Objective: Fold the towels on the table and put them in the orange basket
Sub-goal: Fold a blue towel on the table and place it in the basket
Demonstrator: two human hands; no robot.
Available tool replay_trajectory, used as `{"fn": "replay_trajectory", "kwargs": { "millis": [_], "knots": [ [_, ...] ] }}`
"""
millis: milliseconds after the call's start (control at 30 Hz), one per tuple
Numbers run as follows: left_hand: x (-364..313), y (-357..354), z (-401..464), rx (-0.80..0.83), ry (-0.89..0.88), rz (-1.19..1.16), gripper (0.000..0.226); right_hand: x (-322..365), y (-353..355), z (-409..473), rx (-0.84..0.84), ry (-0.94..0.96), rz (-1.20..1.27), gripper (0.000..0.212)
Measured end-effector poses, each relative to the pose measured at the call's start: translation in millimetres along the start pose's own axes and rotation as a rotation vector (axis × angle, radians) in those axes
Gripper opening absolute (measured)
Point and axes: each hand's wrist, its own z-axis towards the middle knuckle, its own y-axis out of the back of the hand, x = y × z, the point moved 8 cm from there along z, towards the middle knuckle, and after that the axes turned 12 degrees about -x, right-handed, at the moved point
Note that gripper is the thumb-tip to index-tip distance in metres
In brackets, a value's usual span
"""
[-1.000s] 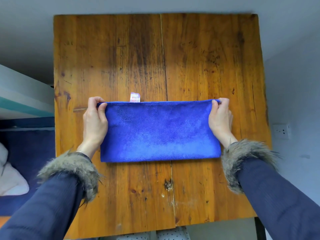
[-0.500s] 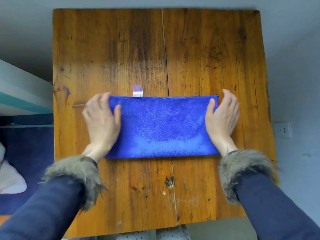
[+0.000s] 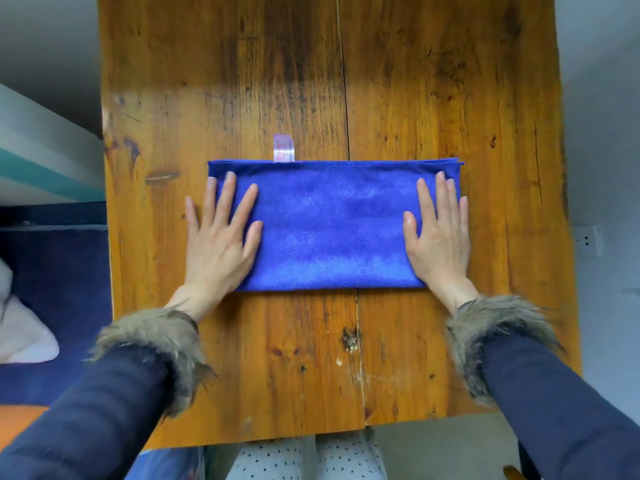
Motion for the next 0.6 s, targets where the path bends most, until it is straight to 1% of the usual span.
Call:
{"fn": "replay_trajectory", "kwargs": {
  "millis": [100,167,200,267,367,467,600],
  "knots": [
    [32.9,22.0,-11.2,-0.085,0.171,-0.129,0.048,4.2,4.8,-1.0,0.021,-0.046,-0.034,0.059],
    [46.6,37.7,-18.6,-0.156,0.311,-0.117,0.038,22.0,9.2,-5.1,0.024,-0.018,-0.043,0.059],
    [50.5,40.4,-21.0,-0.155,0.386,-0.117,0.034,35.5,10.5,-9.1,0.027,0.019,-0.04,0.058],
    [52.8,38.3,-22.2,-0.113,0.497,-0.162,0.031,65.8,9.9,-18.7,0.036,0.118,-0.028,0.057],
    [52.6,34.5,-17.6,-0.054,0.614,-0.249,0.034,101.0,0.8,-29.7,0.066,0.234,-0.046,0.06],
    [50.8,33.4,-11.2,0.0,0.659,-0.224,0.034,106.8,-11.3,-31.8,0.113,0.229,-0.087,0.069],
    [52.0,29.2,-11.2,0.087,0.72,-0.18,0.034,102.0,-19.4,-35.1,0.116,0.217,-0.106,0.071]
  ]
}}
